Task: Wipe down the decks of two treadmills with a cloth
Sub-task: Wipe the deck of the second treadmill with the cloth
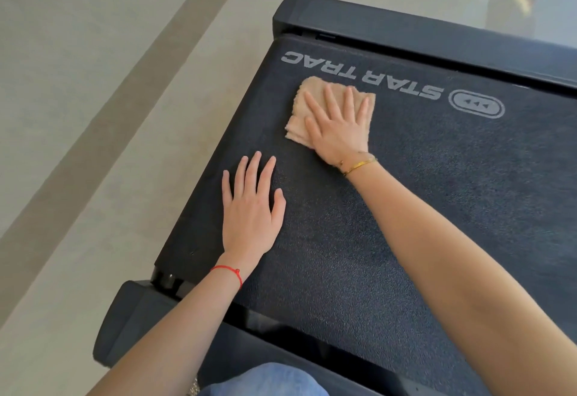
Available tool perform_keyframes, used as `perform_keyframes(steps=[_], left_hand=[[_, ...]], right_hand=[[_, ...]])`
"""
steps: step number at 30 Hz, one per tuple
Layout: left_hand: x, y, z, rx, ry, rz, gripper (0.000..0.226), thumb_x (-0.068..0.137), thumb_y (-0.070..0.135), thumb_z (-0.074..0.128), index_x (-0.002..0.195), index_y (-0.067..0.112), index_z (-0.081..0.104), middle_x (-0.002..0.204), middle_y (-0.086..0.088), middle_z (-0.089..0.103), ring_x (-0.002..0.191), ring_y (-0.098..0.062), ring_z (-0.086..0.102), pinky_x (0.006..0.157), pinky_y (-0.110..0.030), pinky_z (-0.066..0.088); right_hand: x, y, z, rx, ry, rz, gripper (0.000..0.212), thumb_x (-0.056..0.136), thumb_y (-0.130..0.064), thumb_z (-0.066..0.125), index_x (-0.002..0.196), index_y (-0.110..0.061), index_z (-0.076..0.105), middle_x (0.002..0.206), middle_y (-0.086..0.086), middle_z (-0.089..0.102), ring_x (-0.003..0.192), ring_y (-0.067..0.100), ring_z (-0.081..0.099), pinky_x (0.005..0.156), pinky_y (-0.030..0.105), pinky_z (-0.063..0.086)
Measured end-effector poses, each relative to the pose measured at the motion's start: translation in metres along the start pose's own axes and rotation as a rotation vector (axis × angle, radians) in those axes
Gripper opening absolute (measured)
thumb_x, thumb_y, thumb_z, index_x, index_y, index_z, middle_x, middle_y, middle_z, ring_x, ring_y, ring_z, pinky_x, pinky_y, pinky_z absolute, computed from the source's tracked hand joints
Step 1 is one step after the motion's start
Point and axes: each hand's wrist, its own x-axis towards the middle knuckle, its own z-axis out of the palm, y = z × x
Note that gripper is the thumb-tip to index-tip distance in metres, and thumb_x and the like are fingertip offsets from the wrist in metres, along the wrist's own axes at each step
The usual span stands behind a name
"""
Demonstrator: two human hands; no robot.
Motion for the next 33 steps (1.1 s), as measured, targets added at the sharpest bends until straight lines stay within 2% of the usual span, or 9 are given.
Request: perform_keyframes(steps=[3,5,10,14,17,21,26,28,33], left_hand=[[-0.001,-0.003,0.002,0.003,0.004,0.004,0.056,0.101,0.042,0.024,0.153,0.024,0.03,0.162,-0.003,0.026,0.151,-0.024,0.019,0.122,-0.053,0.017],[-0.001,-0.004,0.004,0.0,0.006,-0.006,0.055,0.101,0.043,0.024,0.152,0.024,0.032,0.161,-0.005,0.027,0.151,-0.025,0.019,0.122,-0.052,0.017],[0.0,-0.004,0.005,-0.004,0.002,-0.021,0.057,0.101,0.045,0.022,0.155,0.025,0.026,0.163,-0.003,0.024,0.151,-0.025,0.017,0.122,-0.051,0.016],[0.001,-0.002,0.006,0.017,-0.01,-0.03,0.058,0.101,0.045,0.021,0.155,0.025,0.024,0.163,-0.003,0.023,0.152,-0.025,0.016,0.122,-0.052,0.017],[0.001,-0.002,0.007,0.014,-0.005,-0.035,0.058,0.101,0.046,0.021,0.155,0.026,0.025,0.163,-0.003,0.023,0.152,-0.025,0.016,0.122,-0.052,0.017],[0.002,-0.002,0.008,-0.004,0.017,-0.035,0.057,0.101,0.045,0.024,0.154,0.027,0.027,0.163,-0.002,0.024,0.151,-0.024,0.017,0.123,-0.051,0.016],[0.002,-0.007,0.009,-0.015,0.023,-0.034,0.057,0.1,0.046,0.028,0.154,0.028,0.027,0.163,0.0,0.023,0.151,-0.022,0.017,0.122,-0.05,0.016],[0.002,-0.008,0.009,-0.017,0.031,-0.029,0.056,0.1,0.046,0.028,0.154,0.029,0.028,0.163,0.0,0.024,0.151,-0.021,0.018,0.123,-0.05,0.016],[0.003,-0.006,0.008,-0.018,0.024,-0.038,0.056,0.1,0.047,0.026,0.153,0.029,0.028,0.162,-0.001,0.025,0.15,-0.023,0.02,0.123,-0.051,0.016]], right_hand=[[-0.023,-0.029,0.009,-0.053,0.01,-0.228,0.055,0.102,-0.054,0.01,0.157,-0.043,0.007,0.167,0.0,0.008,0.151,0.04,-0.002,0.118,0.062,-0.005],[-0.036,-0.023,0.012,-0.049,0.022,-0.281,0.055,0.103,-0.053,0.015,0.157,-0.042,0.011,0.166,0.0,0.01,0.152,0.039,0.001,0.119,0.06,-0.004],[-0.016,0.01,0.008,-0.038,0.042,-0.109,0.054,0.104,-0.053,0.015,0.156,-0.042,0.013,0.167,-0.001,0.006,0.152,0.036,-0.003,0.119,0.057,-0.012],[0.041,0.015,-0.001,0.001,0.024,0.059,0.056,0.102,-0.056,0.01,0.156,-0.044,0.008,0.167,-0.001,0.001,0.152,0.036,-0.008,0.117,0.057,-0.016],[0.09,0.003,-0.005,0.024,0.009,0.083,0.057,0.101,-0.057,0.009,0.156,-0.044,0.007,0.167,0.0,0.0,0.151,0.037,-0.009,0.117,0.058,-0.016],[0.126,-0.031,-0.008,0.023,-0.033,-0.041,0.058,0.1,-0.058,0.01,0.156,-0.044,0.006,0.167,0.0,0.001,0.151,0.04,-0.008,0.117,0.062,-0.013],[0.103,-0.042,0.001,0.003,0.003,-0.238,0.056,0.102,-0.056,0.011,0.156,-0.042,0.012,0.167,0.0,0.006,0.152,0.037,-0.003,0.118,0.059,-0.011],[0.098,-0.018,-0.001,-0.012,0.028,-0.179,0.056,0.102,-0.056,0.011,0.156,-0.042,0.013,0.167,0.001,0.006,0.152,0.036,-0.003,0.118,0.059,-0.011],[0.087,0.063,-0.015,0.032,0.017,0.166,0.059,0.101,-0.058,0.012,0.157,-0.041,0.012,0.167,0.003,0.001,0.152,0.037,-0.006,0.117,0.061,-0.011]])
